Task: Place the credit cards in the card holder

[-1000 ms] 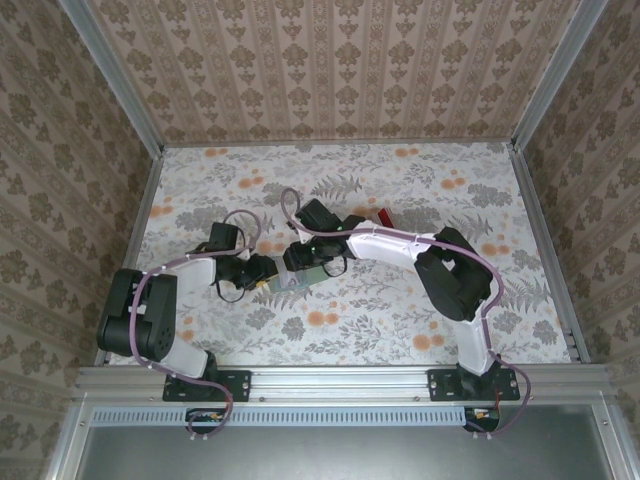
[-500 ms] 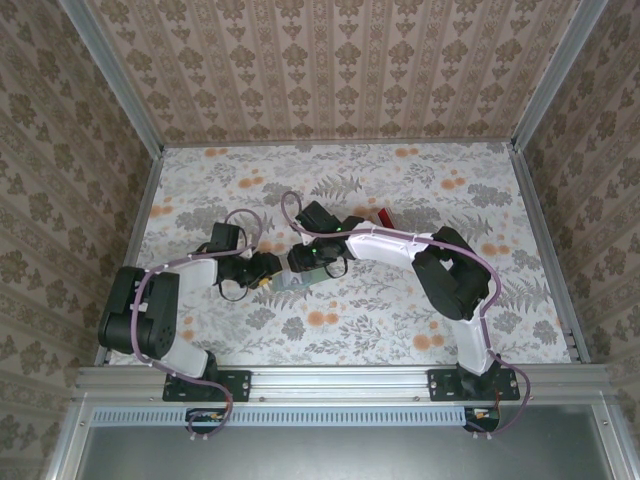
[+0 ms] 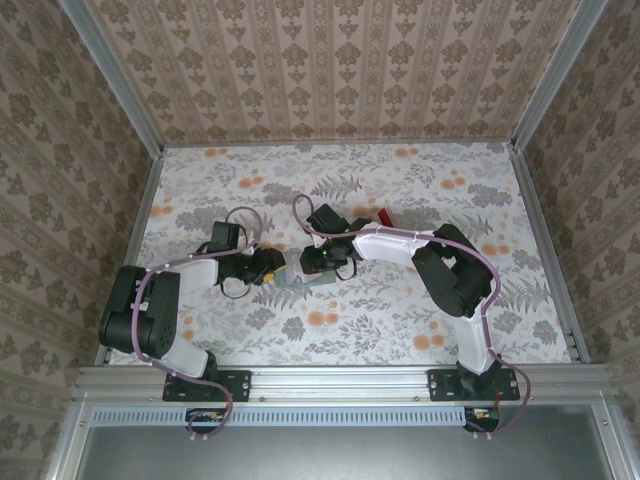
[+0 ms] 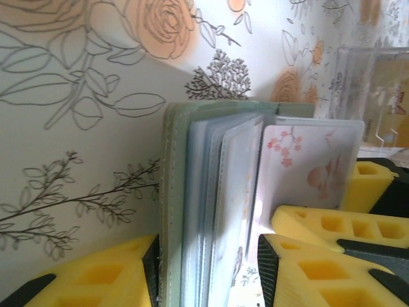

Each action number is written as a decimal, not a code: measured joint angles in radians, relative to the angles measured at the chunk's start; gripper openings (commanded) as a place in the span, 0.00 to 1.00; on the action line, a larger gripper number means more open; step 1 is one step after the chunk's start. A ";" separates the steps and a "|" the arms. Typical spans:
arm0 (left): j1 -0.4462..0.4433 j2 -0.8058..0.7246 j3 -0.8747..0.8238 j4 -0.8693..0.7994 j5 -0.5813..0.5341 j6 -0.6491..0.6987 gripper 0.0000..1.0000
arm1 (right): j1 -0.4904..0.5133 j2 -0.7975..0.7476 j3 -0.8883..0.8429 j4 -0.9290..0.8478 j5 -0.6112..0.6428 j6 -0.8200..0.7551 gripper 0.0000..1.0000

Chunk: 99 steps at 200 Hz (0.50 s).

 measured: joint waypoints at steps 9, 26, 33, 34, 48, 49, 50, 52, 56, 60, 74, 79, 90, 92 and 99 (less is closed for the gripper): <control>-0.003 0.000 0.000 0.007 0.008 -0.010 0.42 | 0.000 0.000 0.000 0.002 -0.003 0.000 0.36; -0.009 -0.001 0.000 0.010 0.017 -0.017 0.39 | 0.000 0.000 0.000 0.002 -0.004 0.000 0.36; -0.010 -0.003 0.000 0.009 0.019 -0.018 0.38 | 0.000 0.000 0.000 0.002 -0.004 0.000 0.36; -0.010 -0.003 0.000 0.008 0.019 -0.018 0.38 | 0.000 0.000 0.000 0.002 -0.004 0.000 0.36; -0.010 -0.021 0.002 -0.005 0.019 -0.019 0.36 | -0.003 0.000 -0.001 0.003 -0.004 0.001 0.35; -0.010 -0.023 0.002 -0.006 0.019 -0.019 0.35 | -0.003 0.000 -0.002 0.003 -0.004 0.001 0.35; -0.010 -0.025 0.002 -0.008 0.019 -0.019 0.35 | -0.003 0.000 -0.002 0.003 -0.004 0.001 0.35; -0.010 -0.029 0.003 -0.011 0.019 -0.019 0.34 | -0.003 0.000 -0.003 0.004 -0.004 0.001 0.35; -0.010 -0.039 0.004 -0.019 0.018 -0.020 0.33 | -0.004 0.000 -0.005 0.005 -0.004 0.001 0.35; -0.010 -0.048 0.005 -0.026 0.018 -0.020 0.32 | -0.004 0.000 -0.006 0.006 -0.004 0.001 0.35; -0.010 -0.078 0.015 -0.048 0.017 -0.018 0.24 | -0.007 0.000 -0.013 0.012 -0.004 0.004 0.36; -0.010 -0.086 0.019 -0.055 0.015 -0.015 0.21 | -0.007 0.000 -0.014 0.013 -0.004 0.004 0.36; -0.010 -0.103 0.030 -0.069 0.014 -0.014 0.16 | -0.009 0.000 -0.014 0.013 -0.004 0.004 0.36; -0.010 -0.106 0.031 -0.070 0.013 -0.010 0.16 | -0.010 0.000 -0.014 0.013 -0.004 0.004 0.36; -0.010 -0.113 0.035 -0.077 0.010 -0.009 0.16 | -0.011 0.000 -0.014 0.013 -0.004 0.004 0.35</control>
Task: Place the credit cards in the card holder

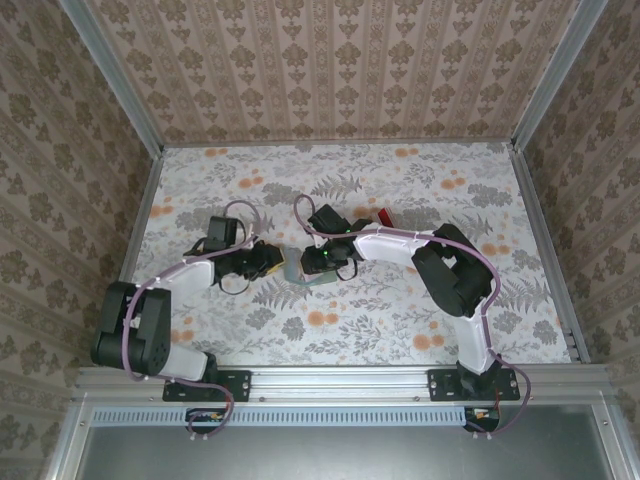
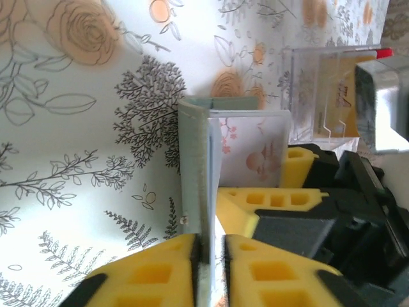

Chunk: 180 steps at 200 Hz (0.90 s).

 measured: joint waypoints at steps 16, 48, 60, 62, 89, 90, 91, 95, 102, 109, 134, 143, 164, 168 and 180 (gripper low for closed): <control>-0.002 -0.007 0.007 -0.011 -0.004 0.000 0.15 | 0.000 0.000 0.000 0.000 -0.003 0.000 0.36; -0.006 0.010 0.007 -0.014 -0.006 -0.001 0.15 | 0.000 0.000 -0.001 0.008 -0.006 0.000 0.36; -0.010 0.027 0.007 -0.013 -0.006 -0.001 0.21 | 0.000 0.000 -0.003 0.008 -0.006 0.000 0.36; -0.011 0.030 0.007 -0.013 -0.006 0.000 0.23 | 0.000 0.000 -0.003 0.008 -0.006 0.000 0.36; -0.012 0.047 0.016 -0.055 -0.031 0.027 0.43 | -0.003 0.000 -0.010 0.016 -0.006 0.000 0.35; -0.012 0.047 0.017 -0.058 -0.033 0.031 0.44 | -0.004 0.000 -0.011 0.016 -0.006 0.000 0.35; -0.012 0.046 0.019 -0.066 -0.040 0.034 0.44 | -0.004 0.000 -0.011 0.016 -0.007 0.000 0.35; -0.011 0.045 0.024 -0.081 -0.051 0.036 0.46 | -0.004 0.000 -0.012 0.016 -0.007 0.000 0.35; -0.010 0.043 0.032 -0.113 -0.082 0.051 0.47 | -0.005 0.000 -0.014 0.016 -0.007 0.000 0.35; -0.010 0.037 0.040 -0.142 -0.114 0.063 0.50 | -0.006 0.000 -0.015 0.016 -0.007 0.000 0.35; 0.000 0.003 0.044 -0.217 -0.209 0.089 0.53 | -0.007 0.000 -0.019 0.019 -0.008 0.000 0.35; 0.002 0.003 0.044 -0.229 -0.226 0.093 0.52 | -0.007 0.000 -0.019 0.022 -0.008 0.000 0.35; 0.001 0.024 0.044 -0.226 -0.232 0.094 0.50 | -0.007 0.000 -0.019 0.023 -0.008 0.000 0.35; 0.001 0.030 0.044 -0.222 -0.230 0.094 0.49 | -0.007 0.000 -0.019 0.023 -0.008 0.000 0.35; -0.001 0.060 0.044 -0.201 -0.217 0.090 0.45 | -0.007 0.000 -0.019 0.023 -0.008 0.000 0.35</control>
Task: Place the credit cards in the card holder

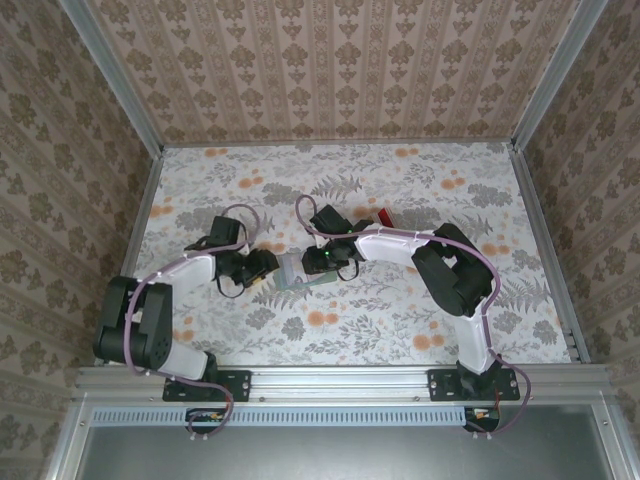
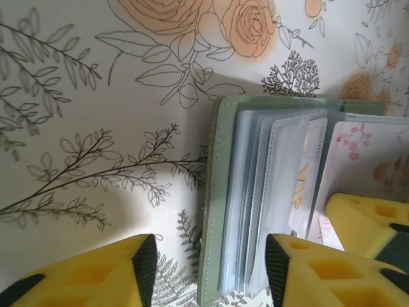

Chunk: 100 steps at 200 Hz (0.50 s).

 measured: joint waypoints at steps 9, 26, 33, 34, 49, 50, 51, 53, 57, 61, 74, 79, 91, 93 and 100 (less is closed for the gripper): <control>-0.003 0.023 0.000 0.020 0.010 -0.003 0.43 | 0.000 0.000 0.000 0.000 0.000 0.000 0.35; -0.011 0.065 0.000 0.055 0.032 -0.012 0.36 | 0.000 0.000 -0.003 0.003 0.000 0.000 0.35; -0.013 0.079 0.000 0.066 0.040 -0.014 0.30 | 0.000 0.000 -0.006 0.008 0.000 0.000 0.35; -0.013 0.080 0.000 0.068 0.042 -0.013 0.28 | 0.000 0.000 -0.006 0.008 0.000 0.000 0.35; -0.010 0.090 0.000 0.089 0.059 -0.018 0.12 | 0.000 -0.001 -0.008 0.011 0.000 0.000 0.35; -0.011 0.091 0.000 0.092 0.059 -0.018 0.11 | 0.000 -0.001 -0.009 0.011 0.000 0.000 0.35; -0.011 0.092 0.000 0.092 0.059 -0.021 0.10 | 0.000 -0.001 -0.009 0.011 0.000 0.000 0.35; -0.012 0.092 0.000 0.094 0.060 -0.029 0.08 | 0.000 -0.002 -0.009 0.011 0.000 0.000 0.35; -0.012 0.094 0.000 0.098 0.061 -0.023 0.06 | 0.000 -0.002 -0.010 0.011 0.001 0.000 0.35; -0.010 0.094 0.000 0.101 0.066 -0.030 0.04 | -0.001 -0.003 -0.010 0.011 0.001 0.000 0.35; -0.011 0.093 0.000 0.113 0.069 -0.034 0.00 | -0.004 -0.003 -0.011 0.011 0.001 0.000 0.35; -0.011 0.092 0.000 0.115 0.072 -0.034 0.00 | -0.005 -0.003 -0.011 0.011 0.000 0.000 0.35; -0.011 0.085 0.000 0.115 0.075 -0.034 0.00 | -0.007 -0.003 -0.012 0.011 0.000 0.000 0.35; -0.012 0.082 0.000 0.115 0.075 -0.034 0.00 | -0.007 -0.003 -0.012 0.011 0.000 0.000 0.35; -0.012 0.071 0.000 0.114 0.075 -0.034 0.00 | -0.007 -0.003 -0.012 0.011 0.000 0.000 0.36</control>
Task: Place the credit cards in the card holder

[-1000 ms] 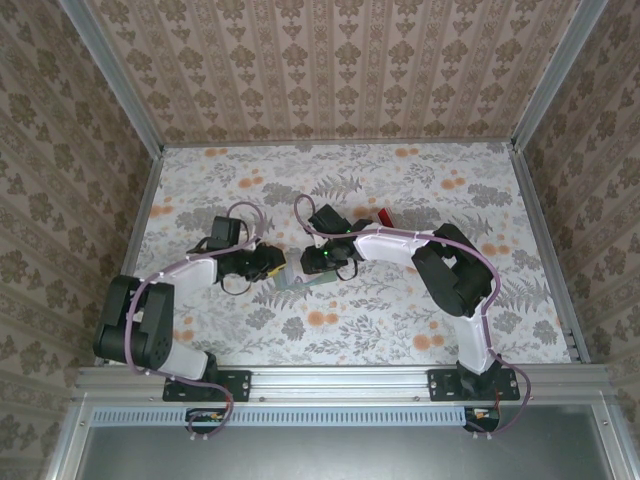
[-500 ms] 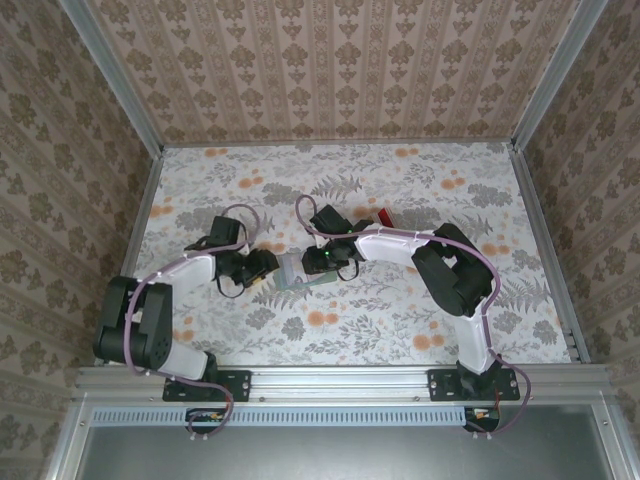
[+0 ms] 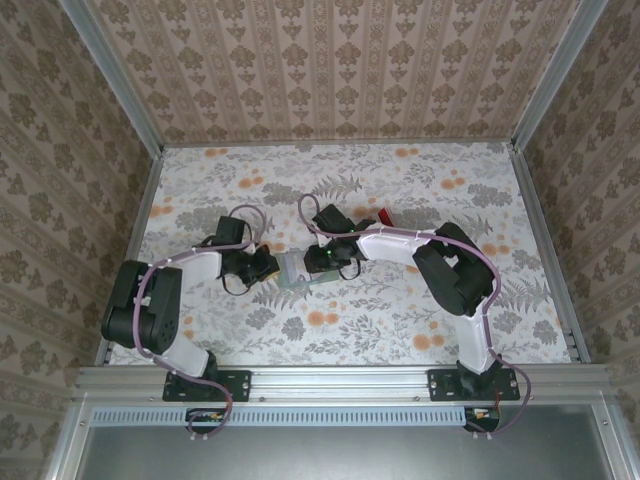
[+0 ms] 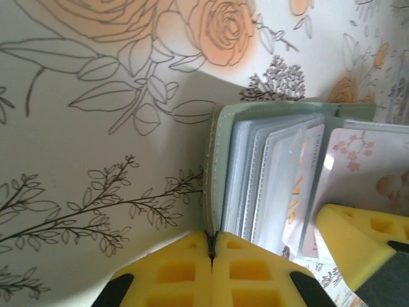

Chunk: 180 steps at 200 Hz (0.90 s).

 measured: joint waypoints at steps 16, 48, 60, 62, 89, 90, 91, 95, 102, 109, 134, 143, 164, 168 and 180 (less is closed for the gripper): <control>-0.005 -0.032 0.001 -0.008 0.000 0.000 0.00 | 0.000 0.000 0.000 0.002 -0.002 0.001 0.36; -0.026 -0.099 0.045 -0.085 -0.019 0.012 0.00 | 0.000 -0.003 -0.005 0.018 -0.028 0.010 0.45; -0.038 -0.118 0.079 -0.137 -0.041 0.027 0.00 | -0.001 -0.015 -0.016 0.026 -0.039 0.012 0.47; -0.039 -0.120 0.085 -0.147 -0.048 0.029 0.00 | -0.001 -0.019 -0.019 0.026 -0.041 0.011 0.48; -0.056 -0.150 0.167 -0.270 -0.119 0.072 0.00 | -0.023 -0.087 -0.061 0.024 -0.068 0.018 0.51; -0.056 -0.150 0.171 -0.276 -0.124 0.074 0.00 | -0.024 -0.089 -0.062 0.024 -0.068 0.018 0.51; -0.057 -0.151 0.173 -0.278 -0.126 0.075 0.00 | -0.026 -0.094 -0.063 0.024 -0.069 0.018 0.51; -0.059 -0.152 0.184 -0.296 -0.137 0.081 0.00 | -0.033 -0.108 -0.068 0.022 -0.070 0.018 0.52; -0.065 -0.152 0.200 -0.323 -0.156 0.090 0.00 | -0.045 -0.133 -0.072 0.018 -0.072 0.018 0.54; -0.073 -0.152 0.213 -0.348 -0.174 0.100 0.00 | -0.055 -0.157 -0.074 0.016 -0.073 0.017 0.55; -0.104 -0.151 0.237 -0.411 -0.211 0.116 0.00 | -0.076 -0.215 -0.075 0.032 -0.089 0.020 0.58; -0.113 -0.149 0.242 -0.423 -0.218 0.119 0.00 | -0.072 -0.216 -0.075 0.054 -0.111 0.029 0.58; -0.126 -0.131 0.245 -0.430 -0.222 0.121 0.00 | -0.053 -0.179 -0.074 0.107 -0.159 0.056 0.59; -0.129 -0.127 0.245 -0.430 -0.222 0.121 0.00 | -0.047 -0.167 -0.074 0.114 -0.165 0.061 0.60; -0.129 -0.117 0.245 -0.430 -0.222 0.121 0.00 | -0.029 -0.128 -0.070 0.133 -0.179 0.076 0.61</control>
